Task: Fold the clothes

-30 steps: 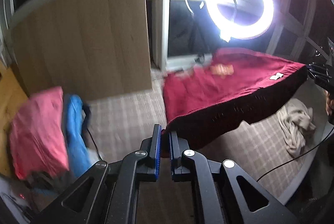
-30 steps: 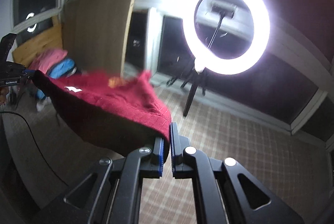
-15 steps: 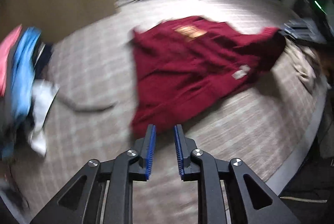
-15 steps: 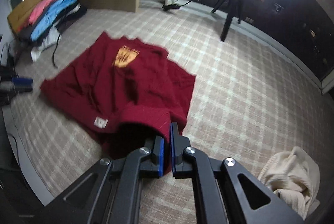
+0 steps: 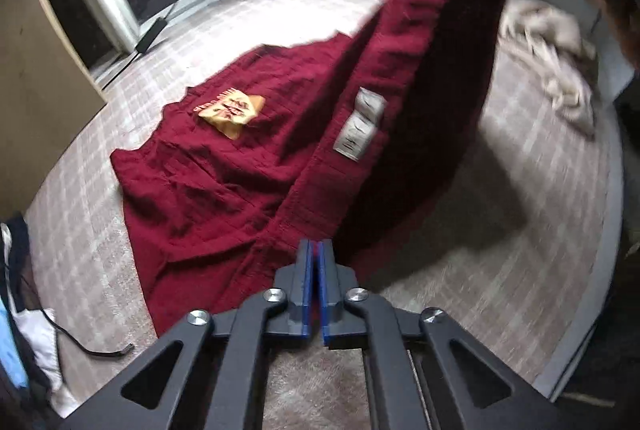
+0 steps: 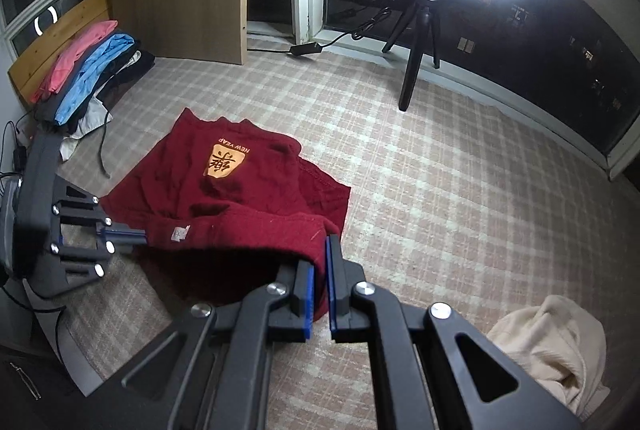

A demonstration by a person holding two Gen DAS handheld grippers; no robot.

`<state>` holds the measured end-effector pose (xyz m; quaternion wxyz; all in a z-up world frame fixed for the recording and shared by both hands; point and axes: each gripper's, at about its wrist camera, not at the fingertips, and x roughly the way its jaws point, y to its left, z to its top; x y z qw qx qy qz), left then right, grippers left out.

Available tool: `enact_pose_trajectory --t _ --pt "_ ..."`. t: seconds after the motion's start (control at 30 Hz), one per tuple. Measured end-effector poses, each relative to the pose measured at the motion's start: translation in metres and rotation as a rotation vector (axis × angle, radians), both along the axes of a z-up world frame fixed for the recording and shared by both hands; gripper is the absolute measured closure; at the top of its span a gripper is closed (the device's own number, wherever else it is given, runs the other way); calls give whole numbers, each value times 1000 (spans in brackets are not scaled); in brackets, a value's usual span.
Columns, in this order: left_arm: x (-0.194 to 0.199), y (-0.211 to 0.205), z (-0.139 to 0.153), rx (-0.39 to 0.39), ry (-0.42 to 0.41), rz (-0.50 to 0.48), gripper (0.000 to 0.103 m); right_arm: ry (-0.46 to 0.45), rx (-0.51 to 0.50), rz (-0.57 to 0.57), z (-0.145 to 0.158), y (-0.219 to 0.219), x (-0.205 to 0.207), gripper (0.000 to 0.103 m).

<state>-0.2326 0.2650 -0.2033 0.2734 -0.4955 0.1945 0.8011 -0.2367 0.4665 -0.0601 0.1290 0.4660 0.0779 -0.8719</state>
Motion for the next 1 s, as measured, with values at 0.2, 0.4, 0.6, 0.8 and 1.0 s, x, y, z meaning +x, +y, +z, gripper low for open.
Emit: enact_pose_trajectory --t 0.2,0.4,0.6,0.8,1.0 --pt "-20 -59 34 131 -32 151 103 -8 -46 -11 -2 -1 -14 98" --pt "16 -34 20 -3 -14 2 88 -7 -32 -21 0 -10 -27 98" --pt "23 4 -1 -54 12 -78 77 -8 -20 -43 3 -9 -38 98" --pt "-9 -15 2 14 -16 33 101 -17 -22 -47 -2 -8 -39 98" --pt "-24 -79 38 123 28 187 101 -62 -41 -48 -14 -10 -30 77"
